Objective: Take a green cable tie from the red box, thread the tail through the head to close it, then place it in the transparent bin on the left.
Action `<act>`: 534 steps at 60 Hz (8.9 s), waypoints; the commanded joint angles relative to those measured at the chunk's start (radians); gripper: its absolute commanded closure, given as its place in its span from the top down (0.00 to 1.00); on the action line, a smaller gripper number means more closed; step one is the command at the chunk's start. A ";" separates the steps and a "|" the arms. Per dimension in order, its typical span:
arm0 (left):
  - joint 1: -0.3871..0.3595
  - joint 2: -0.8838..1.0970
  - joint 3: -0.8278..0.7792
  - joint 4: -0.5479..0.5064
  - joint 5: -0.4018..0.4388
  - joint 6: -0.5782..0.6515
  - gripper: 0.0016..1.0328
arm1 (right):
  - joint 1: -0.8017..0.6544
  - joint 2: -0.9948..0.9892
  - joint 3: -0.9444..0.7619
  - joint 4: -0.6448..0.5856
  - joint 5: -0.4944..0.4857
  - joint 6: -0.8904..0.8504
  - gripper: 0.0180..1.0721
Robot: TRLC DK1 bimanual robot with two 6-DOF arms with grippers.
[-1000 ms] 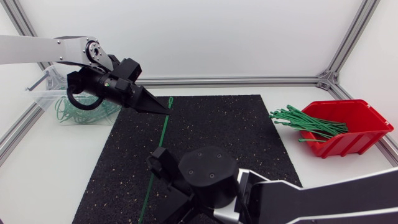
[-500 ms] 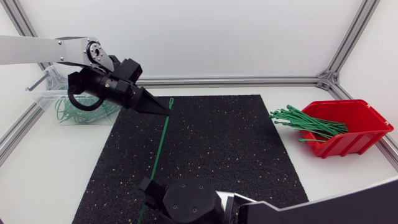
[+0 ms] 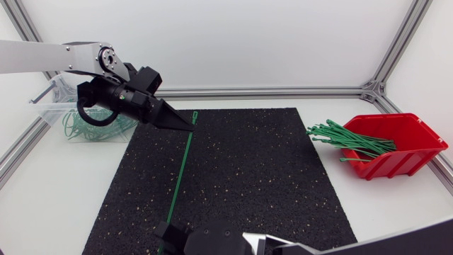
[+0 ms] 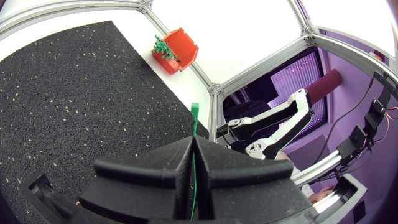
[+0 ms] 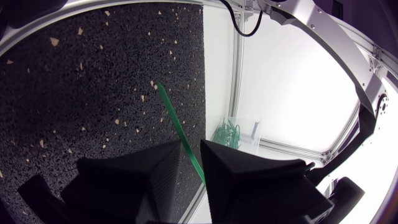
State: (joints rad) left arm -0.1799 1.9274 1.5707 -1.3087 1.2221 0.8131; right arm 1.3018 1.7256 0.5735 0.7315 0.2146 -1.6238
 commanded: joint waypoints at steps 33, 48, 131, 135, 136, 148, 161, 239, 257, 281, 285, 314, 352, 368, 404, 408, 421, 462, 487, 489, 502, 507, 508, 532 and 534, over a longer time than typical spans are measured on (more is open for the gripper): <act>-0.012 0.027 -0.021 -0.011 0.004 0.038 0.03 | 0.019 0.048 -0.015 0.036 -0.034 0.001 0.18; -0.021 0.013 -0.028 -0.014 0.004 0.038 0.03 | 0.007 0.049 -0.012 0.036 -0.043 -0.018 0.17; -0.030 0.005 -0.040 -0.020 0.002 0.046 0.03 | -0.012 0.071 0.028 0.062 -0.046 -0.016 0.17; -0.032 0.005 -0.038 -0.020 0.002 0.046 0.03 | -0.010 0.071 0.031 0.062 -0.052 -0.015 0.15; -0.032 0.007 -0.038 -0.020 0.002 0.046 0.03 | -0.009 0.071 0.031 0.062 -0.052 -0.015 0.15; -0.033 0.007 -0.046 -0.020 0.002 0.047 0.03 | -0.016 0.080 0.046 0.062 -0.072 0.004 0.11; -0.026 -0.008 -0.060 -0.020 0.002 0.058 0.03 | -0.075 0.031 0.065 0.020 -0.118 0.085 0.11; -0.041 -0.011 -0.066 -0.017 0.002 0.058 0.03 | 0.028 0.078 0.042 -0.007 -0.103 0.173 0.20; -0.032 -0.002 -0.052 -0.017 0.001 0.060 0.03 | 0.034 0.075 0.028 -0.007 -0.100 0.180 0.13; -0.007 0.035 -0.006 -0.014 -0.012 0.067 0.03 | 0.027 0.084 0.035 0.003 -0.101 0.182 0.16; -0.006 0.036 0.002 -0.014 -0.012 0.066 0.03 | 0.024 0.084 0.035 0.005 -0.103 0.182 0.20; -0.015 0.030 0.014 -0.017 -0.015 0.052 0.03 | -0.018 0.068 0.066 0.003 -0.101 0.197 0.12; -0.023 -0.044 -0.047 -0.012 -0.010 0.061 0.03 | -0.128 -0.101 0.167 -0.333 -0.254 0.424 0.06; -0.030 -0.048 -0.067 -0.006 -0.012 0.061 0.03 | -0.144 -0.098 0.126 -0.305 -0.265 0.426 0.06; -0.041 -0.048 -0.081 0.011 -0.013 0.063 0.03 | -0.153 0.006 0.111 -0.357 -0.179 0.332 0.67; -0.043 -0.047 -0.081 0.011 -0.013 0.063 0.03 | -0.156 0.003 0.106 -0.353 -0.173 0.312 0.67; -0.043 -0.025 -0.067 0.016 -0.015 0.063 0.03 | -0.142 0.008 0.094 -0.303 -0.123 0.229 0.58; -0.027 -0.001 -0.043 0.016 -0.027 0.066 0.03 | -0.098 0.034 0.078 -0.219 -0.080 -0.148 0.40; -0.021 0.007 -0.031 0.012 -0.032 0.072 0.03 | -0.159 -0.017 0.078 -0.247 -0.172 -0.426 0.40; -0.018 0.007 -0.029 0.006 -0.032 0.078 0.03 | -0.162 -0.018 0.080 -0.247 -0.179 -0.435 0.40; -0.004 0.054 0.006 -0.044 -0.021 0.124 0.03 | -0.165 -0.017 0.072 -0.179 -0.222 -0.455 0.40; -0.004 0.064 0.028 -0.069 -0.019 0.132 0.03 | -0.164 -0.015 0.069 -0.164 -0.235 -0.453 0.40; -0.004 0.065 0.032 -0.073 -0.018 0.132 0.03 | -0.164 -0.012 0.068 -0.159 -0.235 -0.453 0.40; -0.007 0.076 0.052 -0.104 -0.009 0.133 0.03 | -0.122 0.061 0.060 -0.095 -0.235 -0.438 0.38; -0.007 0.076 0.054 -0.104 -0.009 0.133 0.03 | -0.113 0.063 0.062 -0.095 -0.233 -0.432 0.35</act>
State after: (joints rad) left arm -0.1864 1.9797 1.5982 -1.3907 1.1995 0.9176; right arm 1.1675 1.7653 0.6521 0.6182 -0.0189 -2.0464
